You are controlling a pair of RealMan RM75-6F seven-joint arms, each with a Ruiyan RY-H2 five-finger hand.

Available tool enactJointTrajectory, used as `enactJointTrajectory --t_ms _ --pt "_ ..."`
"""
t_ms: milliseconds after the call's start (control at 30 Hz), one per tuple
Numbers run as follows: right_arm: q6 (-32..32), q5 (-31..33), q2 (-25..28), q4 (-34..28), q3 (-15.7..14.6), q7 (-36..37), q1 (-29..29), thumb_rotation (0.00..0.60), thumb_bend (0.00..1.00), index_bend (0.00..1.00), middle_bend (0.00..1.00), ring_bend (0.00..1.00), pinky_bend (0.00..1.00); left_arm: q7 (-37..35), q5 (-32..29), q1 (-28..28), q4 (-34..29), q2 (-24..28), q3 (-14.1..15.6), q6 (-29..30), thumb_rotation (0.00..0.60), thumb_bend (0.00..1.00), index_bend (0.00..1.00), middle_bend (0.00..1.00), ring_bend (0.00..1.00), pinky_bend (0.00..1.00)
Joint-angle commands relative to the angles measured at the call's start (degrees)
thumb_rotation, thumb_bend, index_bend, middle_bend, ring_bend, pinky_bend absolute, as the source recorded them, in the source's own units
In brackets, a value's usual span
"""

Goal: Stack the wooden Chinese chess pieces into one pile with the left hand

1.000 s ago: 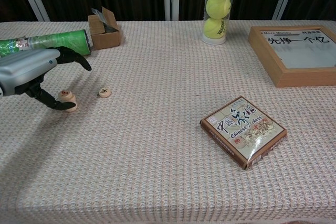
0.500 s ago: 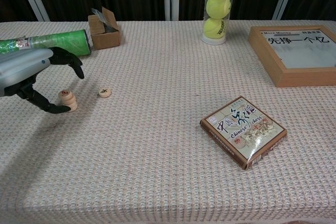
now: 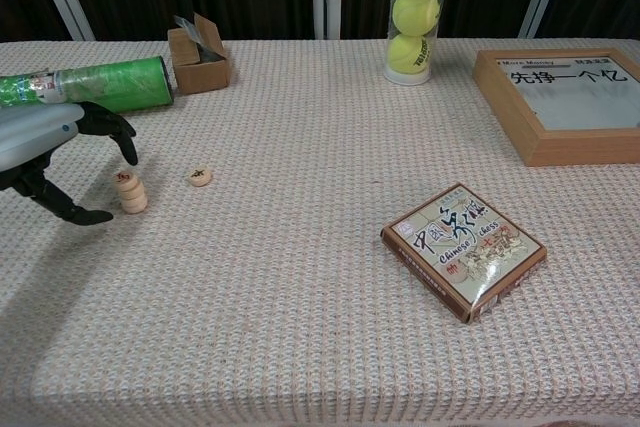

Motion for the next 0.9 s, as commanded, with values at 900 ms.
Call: enactJointTrajectory --t_ms 900 --pt "-0.1 0.0 0.1 -0.1 -0.1 -0.1 0.0 0.6 0.25 0.0 0.0 0.0 0.0 -0.4 0.1 0.3 -1.0 0.5 1.0 -0.2 0.6 0.16 0.39 0.14 0.0 0.0"
